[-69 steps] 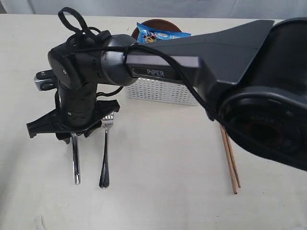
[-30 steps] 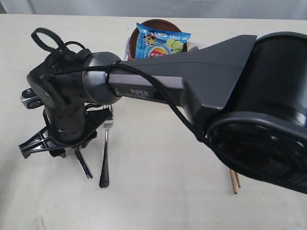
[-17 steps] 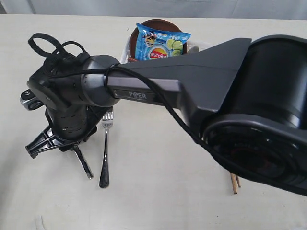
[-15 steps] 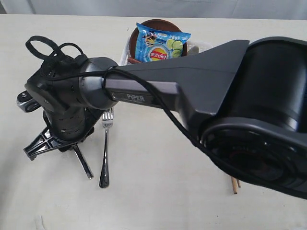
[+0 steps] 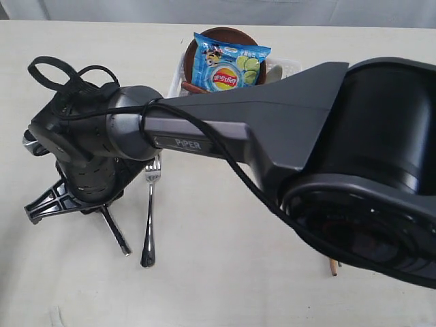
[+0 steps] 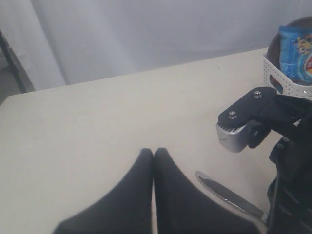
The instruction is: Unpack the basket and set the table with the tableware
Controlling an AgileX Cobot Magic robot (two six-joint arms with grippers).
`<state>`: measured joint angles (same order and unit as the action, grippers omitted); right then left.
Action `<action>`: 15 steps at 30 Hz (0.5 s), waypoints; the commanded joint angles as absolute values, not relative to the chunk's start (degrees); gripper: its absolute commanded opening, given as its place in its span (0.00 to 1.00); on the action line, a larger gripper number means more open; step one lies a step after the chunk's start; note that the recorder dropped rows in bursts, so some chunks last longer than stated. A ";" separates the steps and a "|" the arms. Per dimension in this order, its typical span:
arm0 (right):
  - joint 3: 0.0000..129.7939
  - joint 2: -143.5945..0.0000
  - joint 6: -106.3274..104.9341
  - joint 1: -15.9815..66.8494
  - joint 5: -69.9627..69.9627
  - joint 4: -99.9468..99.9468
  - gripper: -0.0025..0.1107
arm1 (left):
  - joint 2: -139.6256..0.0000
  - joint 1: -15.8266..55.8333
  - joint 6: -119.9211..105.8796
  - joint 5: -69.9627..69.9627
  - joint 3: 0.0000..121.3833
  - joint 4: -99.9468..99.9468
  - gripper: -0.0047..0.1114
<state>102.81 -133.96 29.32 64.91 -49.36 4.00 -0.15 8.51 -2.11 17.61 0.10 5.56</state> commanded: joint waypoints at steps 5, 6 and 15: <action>101.89 -135.15 43.57 64.29 -54.34 0.91 0.02 | 0.00 8.20 -1.92 17.15 0.00 5.78 0.04; 101.89 -134.92 44.86 64.29 -54.92 1.02 0.02 | 0.00 8.20 -1.92 17.15 0.00 5.78 0.04; 101.89 -132.23 52.23 64.29 -55.86 3.76 0.02 | 0.00 8.20 -1.92 17.15 0.00 5.78 0.04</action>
